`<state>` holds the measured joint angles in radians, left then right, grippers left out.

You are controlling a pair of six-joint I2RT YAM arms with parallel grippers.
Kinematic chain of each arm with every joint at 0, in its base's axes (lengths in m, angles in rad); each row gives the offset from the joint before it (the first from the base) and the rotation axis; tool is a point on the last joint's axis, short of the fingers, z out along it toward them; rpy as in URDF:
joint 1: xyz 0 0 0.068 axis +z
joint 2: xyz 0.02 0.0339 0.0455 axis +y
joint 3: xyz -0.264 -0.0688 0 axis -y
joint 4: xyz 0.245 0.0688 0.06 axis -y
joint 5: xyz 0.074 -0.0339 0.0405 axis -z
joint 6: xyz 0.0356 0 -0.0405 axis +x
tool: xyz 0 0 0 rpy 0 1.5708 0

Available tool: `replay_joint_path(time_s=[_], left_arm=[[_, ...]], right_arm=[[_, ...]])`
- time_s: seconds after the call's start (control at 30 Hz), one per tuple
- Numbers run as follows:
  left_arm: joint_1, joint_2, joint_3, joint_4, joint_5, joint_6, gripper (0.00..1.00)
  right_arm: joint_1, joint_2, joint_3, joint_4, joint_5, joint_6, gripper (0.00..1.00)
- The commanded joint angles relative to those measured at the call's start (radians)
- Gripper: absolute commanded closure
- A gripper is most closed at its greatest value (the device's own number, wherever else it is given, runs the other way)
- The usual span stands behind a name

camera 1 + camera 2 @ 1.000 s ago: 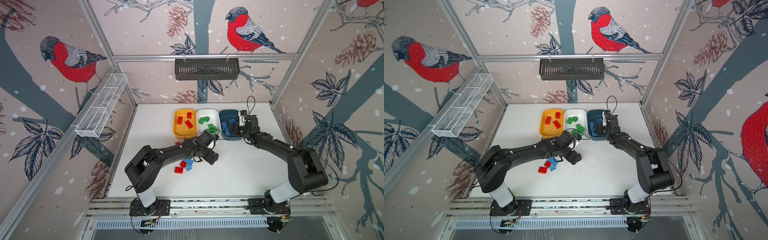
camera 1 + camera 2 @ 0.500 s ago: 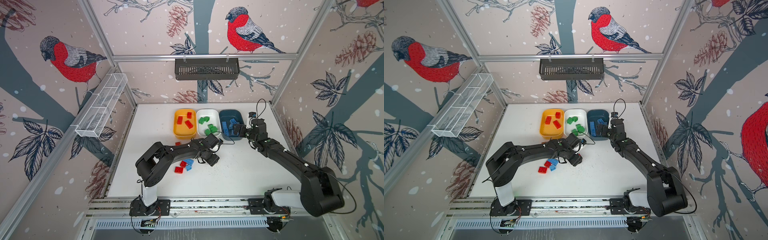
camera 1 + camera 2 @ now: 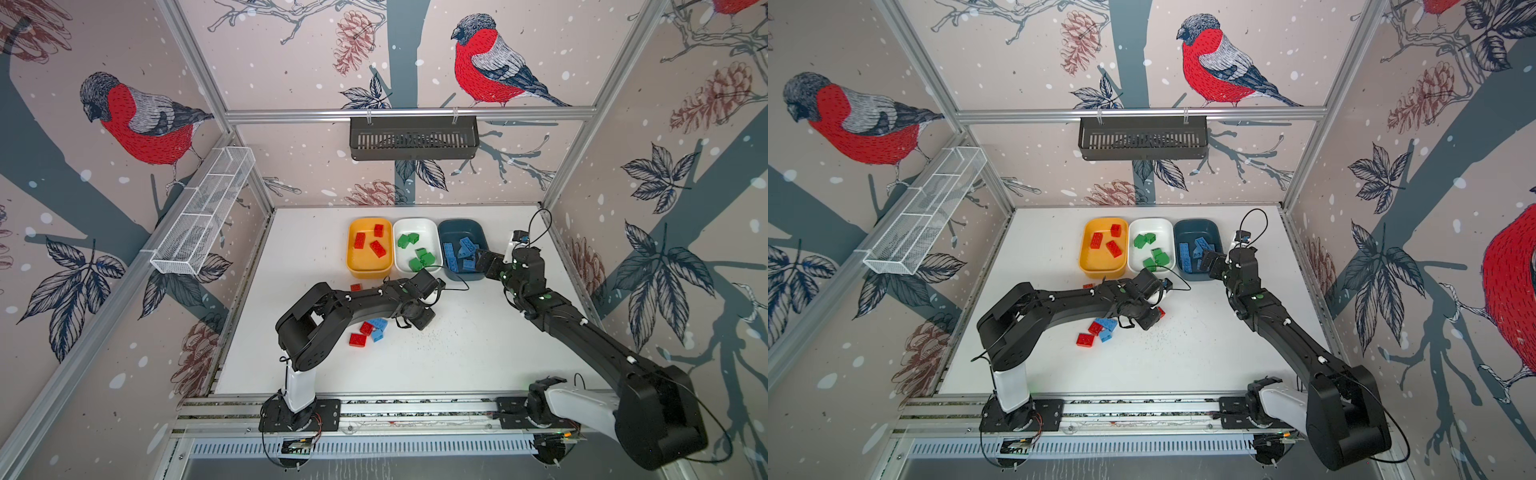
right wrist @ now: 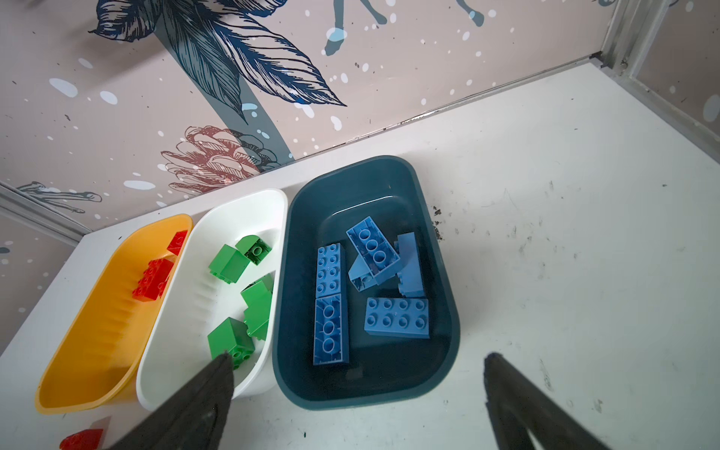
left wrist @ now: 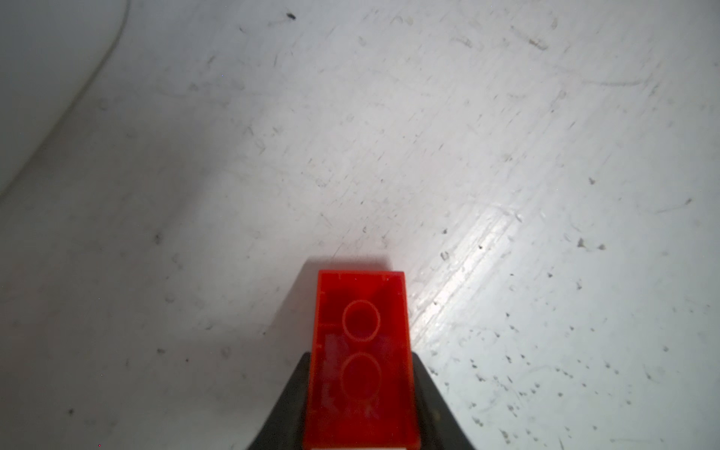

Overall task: Sort the legos into containers by color
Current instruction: 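Grasp the small red brick with the left gripper and drop it into the yellow tub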

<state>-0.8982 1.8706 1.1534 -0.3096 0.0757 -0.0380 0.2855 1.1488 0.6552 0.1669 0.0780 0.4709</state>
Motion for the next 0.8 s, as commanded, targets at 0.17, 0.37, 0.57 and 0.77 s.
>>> replay_joint_path(time_s=[0.17, 0.37, 0.57, 0.77], left_arm=[[0.051, -0.079, -0.073, 0.119, 0.001, -0.048, 0.74], [0.137, -0.191, -0.149, 0.214, 0.055, -0.108, 0.75], [0.277, -0.311, -0.244, 0.341, 0.102, -0.189, 0.75], [0.420, -0.387, -0.301, 0.462, 0.085, -0.293, 0.75]], right_arm=[[0.005, 0.026, 0.027, 0.012, -0.158, 0.002, 0.01], [0.044, 0.044, 0.034, 0.045, -0.169, 0.005, 0.00], [0.088, 0.079, 0.072, 0.039, -0.133, 0.000, 0.01], [0.106, 0.100, 0.115, 0.008, -0.116, 0.006, 0.01]])
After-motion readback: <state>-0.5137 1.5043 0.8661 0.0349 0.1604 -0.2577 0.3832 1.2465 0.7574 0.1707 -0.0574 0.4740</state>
